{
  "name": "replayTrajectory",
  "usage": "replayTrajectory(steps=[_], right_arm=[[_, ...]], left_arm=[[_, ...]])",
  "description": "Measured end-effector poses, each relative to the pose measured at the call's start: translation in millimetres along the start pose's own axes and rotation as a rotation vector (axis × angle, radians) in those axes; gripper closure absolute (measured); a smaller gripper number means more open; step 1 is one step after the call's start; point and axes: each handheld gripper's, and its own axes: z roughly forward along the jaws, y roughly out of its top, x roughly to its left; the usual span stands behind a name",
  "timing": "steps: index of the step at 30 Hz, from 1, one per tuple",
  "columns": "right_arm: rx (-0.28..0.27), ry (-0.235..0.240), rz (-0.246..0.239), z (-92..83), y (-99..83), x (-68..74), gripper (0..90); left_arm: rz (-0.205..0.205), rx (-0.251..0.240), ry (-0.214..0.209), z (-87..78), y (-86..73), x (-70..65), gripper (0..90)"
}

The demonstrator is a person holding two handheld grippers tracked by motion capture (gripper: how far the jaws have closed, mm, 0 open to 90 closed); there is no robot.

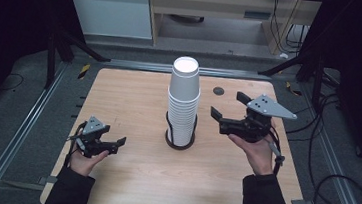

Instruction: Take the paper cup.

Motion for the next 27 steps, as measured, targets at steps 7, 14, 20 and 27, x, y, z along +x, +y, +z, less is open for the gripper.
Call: replayTrajectory(steps=[7,14,20,27], right_arm=[[-0.025,0.054,-0.014,20.9,10.2,16.3,6.4],[-0.036,0.089,0.0,41.7,16.2,26.6,6.4],[-0.03,0.102,0.016,61.6,17.0,29.5,6.4],[-0.005,0.113,0.017,84.0,11.5,32.9,6.3]], left_arm=[[0.002,0.001,-0.006,1.6,-0.5,-1.3,19.8],[0.003,-0.001,-0.01,2.1,-0.6,-2.1,19.8],[0.005,0.004,-0.012,3.2,-0.9,-2.8,19.4],[0.006,-0.004,-0.015,2.5,-0.2,-3.6,19.2]])
